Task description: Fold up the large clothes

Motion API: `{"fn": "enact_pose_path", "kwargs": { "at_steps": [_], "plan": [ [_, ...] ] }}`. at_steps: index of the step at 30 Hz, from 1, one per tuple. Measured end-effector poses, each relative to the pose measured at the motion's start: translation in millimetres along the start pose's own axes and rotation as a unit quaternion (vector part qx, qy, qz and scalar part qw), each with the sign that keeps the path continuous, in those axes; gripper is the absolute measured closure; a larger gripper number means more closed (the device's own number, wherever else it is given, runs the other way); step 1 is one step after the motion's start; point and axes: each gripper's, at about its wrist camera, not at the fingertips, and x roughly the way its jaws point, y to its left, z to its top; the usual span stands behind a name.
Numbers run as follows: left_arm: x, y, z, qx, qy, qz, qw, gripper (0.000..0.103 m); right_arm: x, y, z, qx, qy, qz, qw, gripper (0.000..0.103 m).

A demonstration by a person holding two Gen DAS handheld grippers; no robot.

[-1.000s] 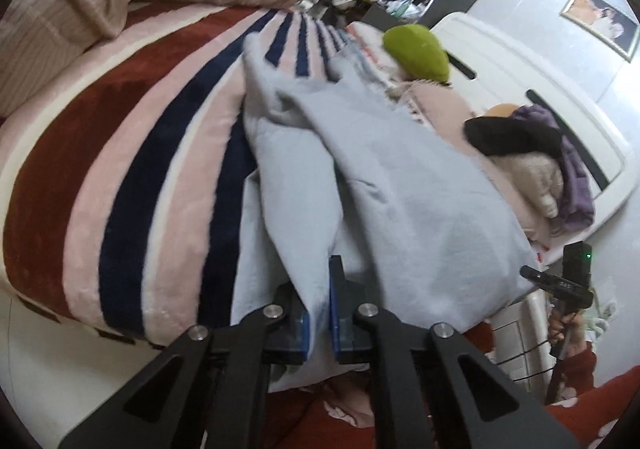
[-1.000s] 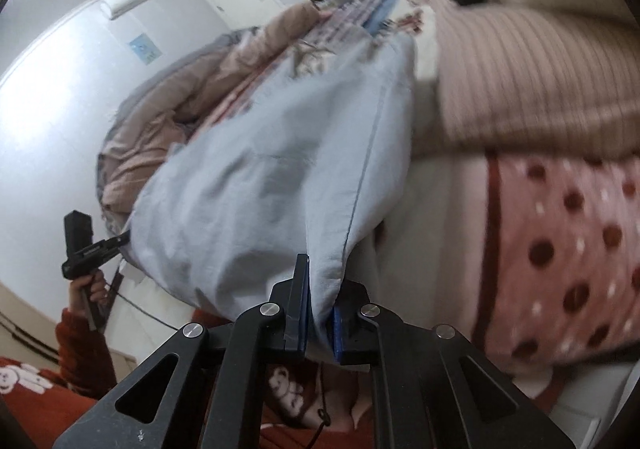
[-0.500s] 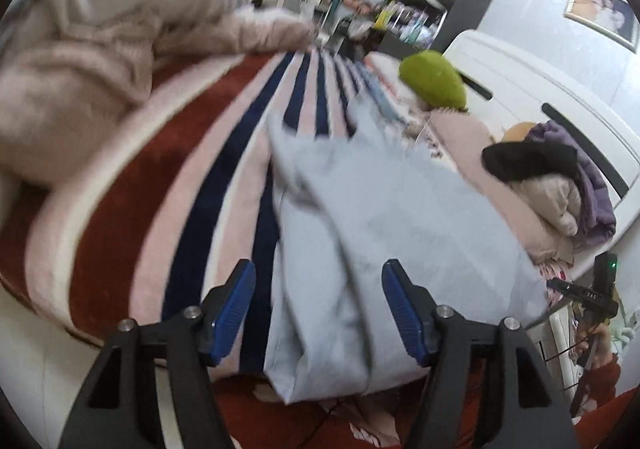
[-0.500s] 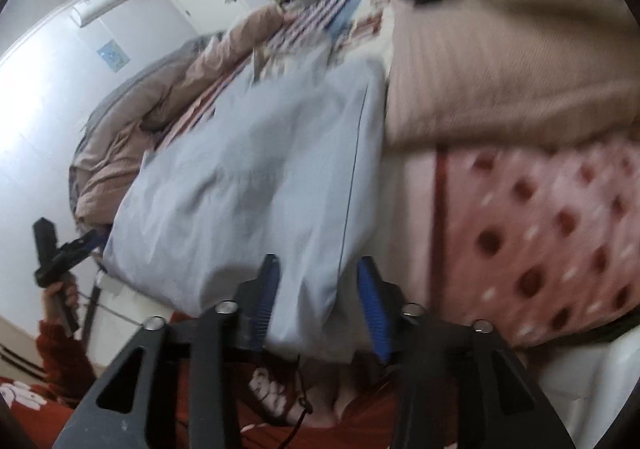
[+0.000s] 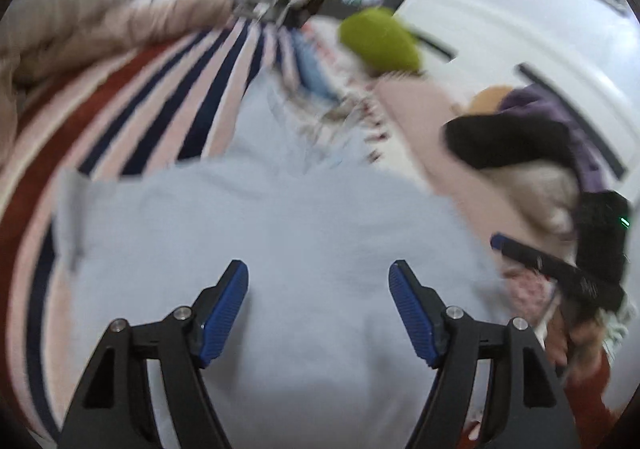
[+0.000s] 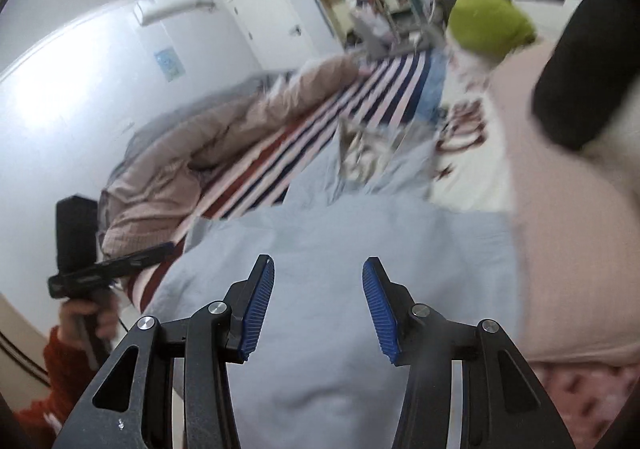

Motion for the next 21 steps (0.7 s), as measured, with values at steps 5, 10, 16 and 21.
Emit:
{"fn": "enact_pose_path", "kwargs": {
  "at_steps": [5,10,16,21],
  "plan": [
    [49,11,-14,0.023,0.019,0.036,0.9989,0.033,69,-16,-34,0.003,0.068,-0.033,0.997,0.062],
    [58,-3,-17,0.07,0.028,0.059,0.9954,0.023,73,-27,-34,0.016,0.07,-0.018,0.997,0.061],
    [14,-8,15,0.045,-0.014,0.013,0.9988,0.023,48,-21,-1,0.022,0.071,-0.01,0.997,0.05],
    [-33,-24,70,0.049,-0.061,-0.017,0.9968,0.022,5,-3,55,0.001,0.03,0.029,0.999,0.048]
  ]
}}
